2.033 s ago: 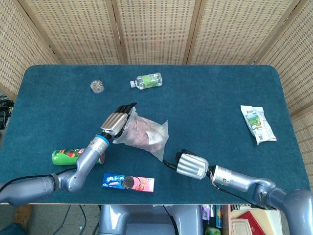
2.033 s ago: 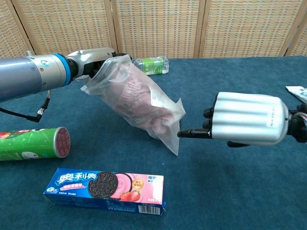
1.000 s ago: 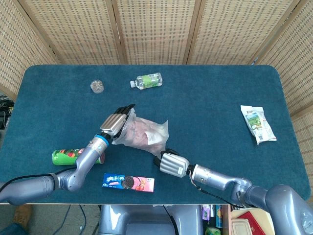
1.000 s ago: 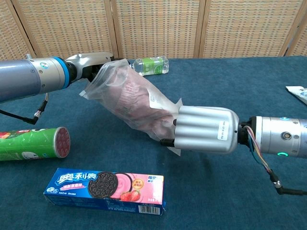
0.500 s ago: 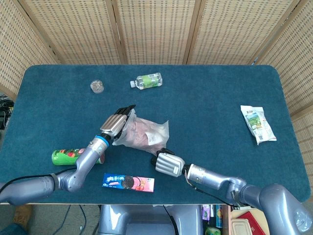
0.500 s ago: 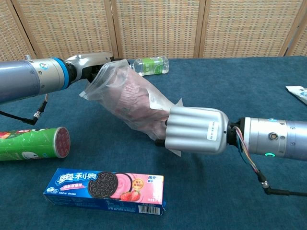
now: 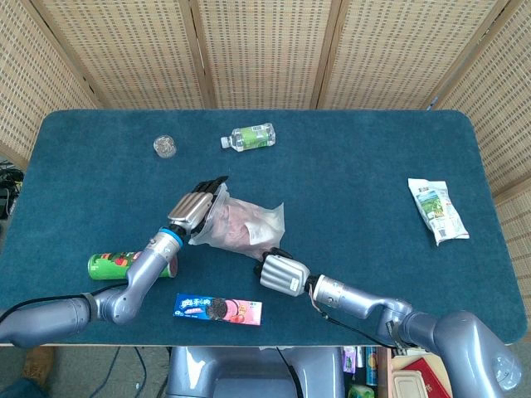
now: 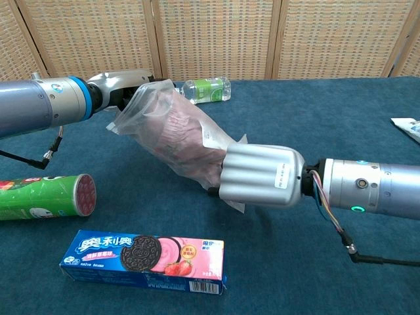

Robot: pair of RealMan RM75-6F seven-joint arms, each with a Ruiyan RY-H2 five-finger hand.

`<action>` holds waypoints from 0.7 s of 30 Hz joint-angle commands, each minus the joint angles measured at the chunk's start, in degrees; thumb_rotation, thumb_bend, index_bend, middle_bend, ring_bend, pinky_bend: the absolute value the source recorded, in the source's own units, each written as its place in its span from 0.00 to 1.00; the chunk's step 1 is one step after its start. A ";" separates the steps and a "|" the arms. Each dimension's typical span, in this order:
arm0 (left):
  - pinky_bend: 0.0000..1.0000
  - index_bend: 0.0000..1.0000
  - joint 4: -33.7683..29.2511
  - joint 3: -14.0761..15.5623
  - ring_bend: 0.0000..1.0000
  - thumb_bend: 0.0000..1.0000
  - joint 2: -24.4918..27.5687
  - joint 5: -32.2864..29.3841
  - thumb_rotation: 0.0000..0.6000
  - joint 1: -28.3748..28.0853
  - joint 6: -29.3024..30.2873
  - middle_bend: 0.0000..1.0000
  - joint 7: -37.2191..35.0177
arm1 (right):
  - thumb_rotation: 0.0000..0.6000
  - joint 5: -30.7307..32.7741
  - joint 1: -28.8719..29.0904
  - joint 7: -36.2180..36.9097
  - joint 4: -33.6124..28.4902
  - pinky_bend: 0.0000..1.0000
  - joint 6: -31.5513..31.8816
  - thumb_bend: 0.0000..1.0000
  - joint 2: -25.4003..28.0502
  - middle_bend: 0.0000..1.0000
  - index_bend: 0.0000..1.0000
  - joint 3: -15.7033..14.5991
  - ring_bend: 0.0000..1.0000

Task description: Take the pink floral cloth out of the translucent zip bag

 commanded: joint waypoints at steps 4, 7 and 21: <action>0.00 0.67 -0.05 0.00 0.00 0.54 0.00 -0.48 1.00 -0.02 -0.41 0.00 -0.38 | 1.00 0.51 0.52 0.18 0.69 0.90 -0.49 0.23 -0.73 0.73 0.43 0.10 0.67; 0.00 0.67 0.09 0.08 0.00 0.54 -0.04 -0.57 1.00 -0.03 -0.57 0.00 -0.47 | 1.00 0.67 0.78 0.31 1.24 0.90 -0.76 0.23 -1.17 0.73 0.43 0.06 0.67; 0.00 0.67 0.40 0.41 0.00 0.54 0.36 -1.05 1.00 -0.28 -1.81 0.00 -0.71 | 1.00 1.31 1.54 2.04 4.10 0.90 -0.86 0.38 -3.33 0.73 0.47 -0.31 0.67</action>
